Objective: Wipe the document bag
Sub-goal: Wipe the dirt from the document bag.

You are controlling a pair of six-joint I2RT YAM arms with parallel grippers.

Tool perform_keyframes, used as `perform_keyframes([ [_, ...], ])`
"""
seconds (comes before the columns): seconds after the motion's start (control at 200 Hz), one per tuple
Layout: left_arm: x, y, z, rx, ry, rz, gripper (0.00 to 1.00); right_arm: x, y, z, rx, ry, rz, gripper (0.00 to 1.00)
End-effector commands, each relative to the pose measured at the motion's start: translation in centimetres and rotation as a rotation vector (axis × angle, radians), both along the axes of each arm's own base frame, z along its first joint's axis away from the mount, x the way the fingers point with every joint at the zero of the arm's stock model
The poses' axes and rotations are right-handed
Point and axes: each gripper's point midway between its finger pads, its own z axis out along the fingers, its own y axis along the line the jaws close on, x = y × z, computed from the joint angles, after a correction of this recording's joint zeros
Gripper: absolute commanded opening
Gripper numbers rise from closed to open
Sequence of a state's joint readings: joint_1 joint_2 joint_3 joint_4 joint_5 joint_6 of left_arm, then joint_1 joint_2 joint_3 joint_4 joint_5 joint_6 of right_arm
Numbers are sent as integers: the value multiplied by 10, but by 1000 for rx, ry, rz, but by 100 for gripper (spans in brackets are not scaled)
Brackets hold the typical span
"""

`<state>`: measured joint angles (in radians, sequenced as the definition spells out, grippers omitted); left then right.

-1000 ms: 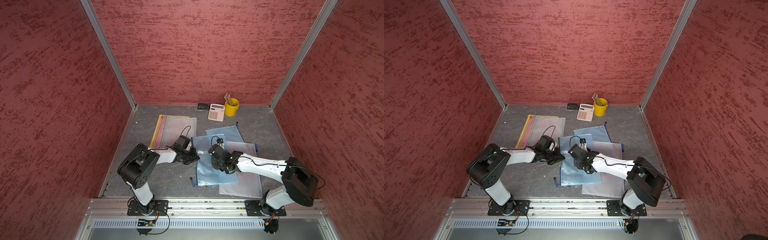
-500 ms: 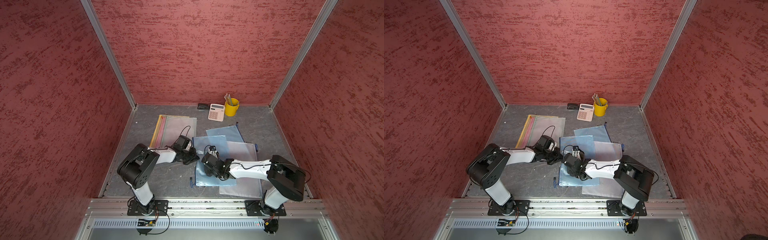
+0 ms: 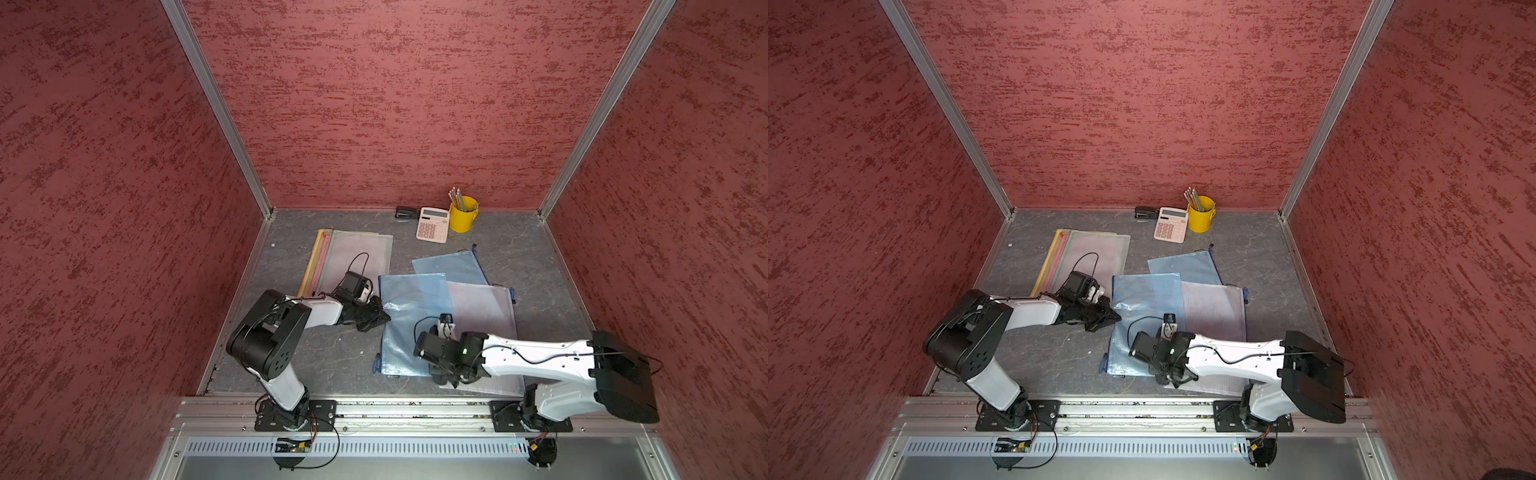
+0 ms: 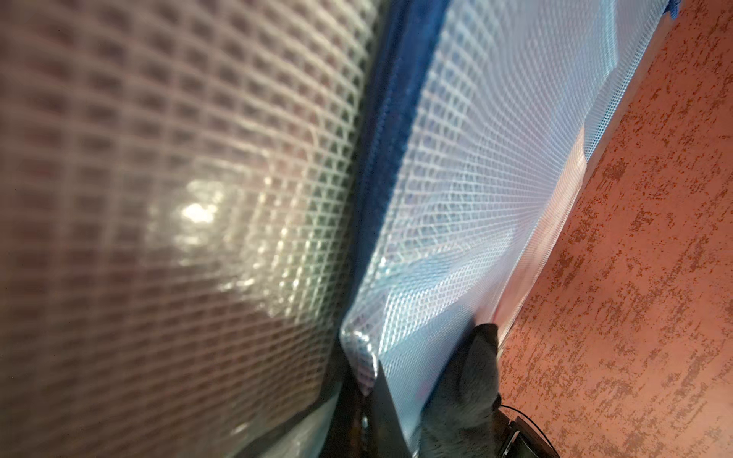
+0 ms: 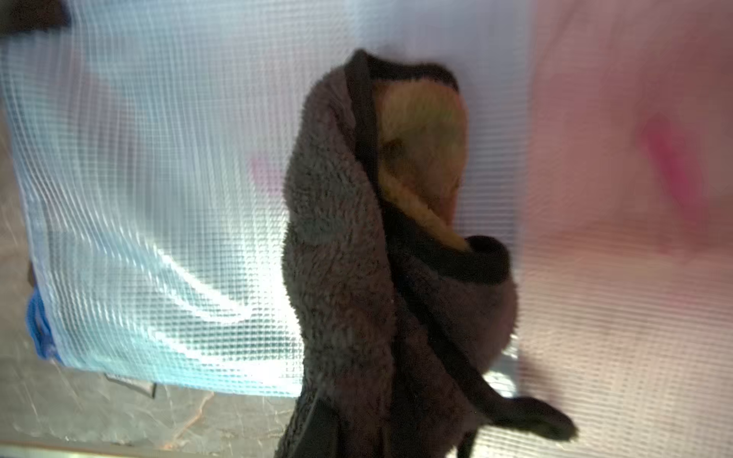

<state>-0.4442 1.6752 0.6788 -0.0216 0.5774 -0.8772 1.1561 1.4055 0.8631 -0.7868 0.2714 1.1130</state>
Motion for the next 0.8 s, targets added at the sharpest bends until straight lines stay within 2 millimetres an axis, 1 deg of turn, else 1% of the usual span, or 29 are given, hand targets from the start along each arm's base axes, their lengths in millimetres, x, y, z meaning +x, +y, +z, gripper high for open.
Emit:
perform_keyframes([
  [0.0,5,3,-6,43,-30,-2,0,50,25,35,-21,-146,104,0],
  [0.07,2,0,-6,44,-28,-16,0,71,65,33,6,-193,193,0],
  [0.105,2,-2,-6,45,-29,-23,0,78,84,27,20,-204,230,0],
  [0.135,2,-4,-6,45,-29,-29,0,84,95,20,24,-209,243,0],
  [0.19,1,-8,-7,44,-28,-39,0,91,108,2,23,-205,262,0],
  [0.22,1,-9,-7,45,-27,-40,0,92,108,-12,14,-185,259,0],
  [0.245,1,-10,-7,44,-27,-41,0,93,104,-24,1,-165,248,0],
  [0.291,1,-12,-8,46,-27,-43,0,89,93,-45,-27,-131,229,0],
  [0.316,2,-13,-8,48,-27,-43,0,85,83,-56,-50,-109,208,0],
  [0.366,2,-13,-10,54,-24,-40,0,72,57,-78,-103,-53,164,0],
  [0.406,3,-11,-11,58,-23,-34,0,59,35,-91,-136,-12,118,0],
  [0.451,4,-9,-12,60,-22,-28,0,45,10,-97,-169,21,54,0],
  [0.476,4,-8,-13,59,-18,-26,0,37,-4,-97,-185,33,13,0],
  [0.571,4,-2,-18,58,-9,-9,0,9,-45,-88,-201,64,-105,0],
  [0.656,5,4,-22,54,-1,6,0,-17,-74,-80,-229,100,-171,0],
  [0.721,7,8,-25,50,2,15,0,-37,-98,-77,-303,137,-193,0],
  [0.766,8,10,-27,47,5,16,0,-47,-110,-74,-347,157,-193,0],
  [0.791,9,10,-27,45,6,16,0,-49,-113,-70,-364,162,-186,0],
])
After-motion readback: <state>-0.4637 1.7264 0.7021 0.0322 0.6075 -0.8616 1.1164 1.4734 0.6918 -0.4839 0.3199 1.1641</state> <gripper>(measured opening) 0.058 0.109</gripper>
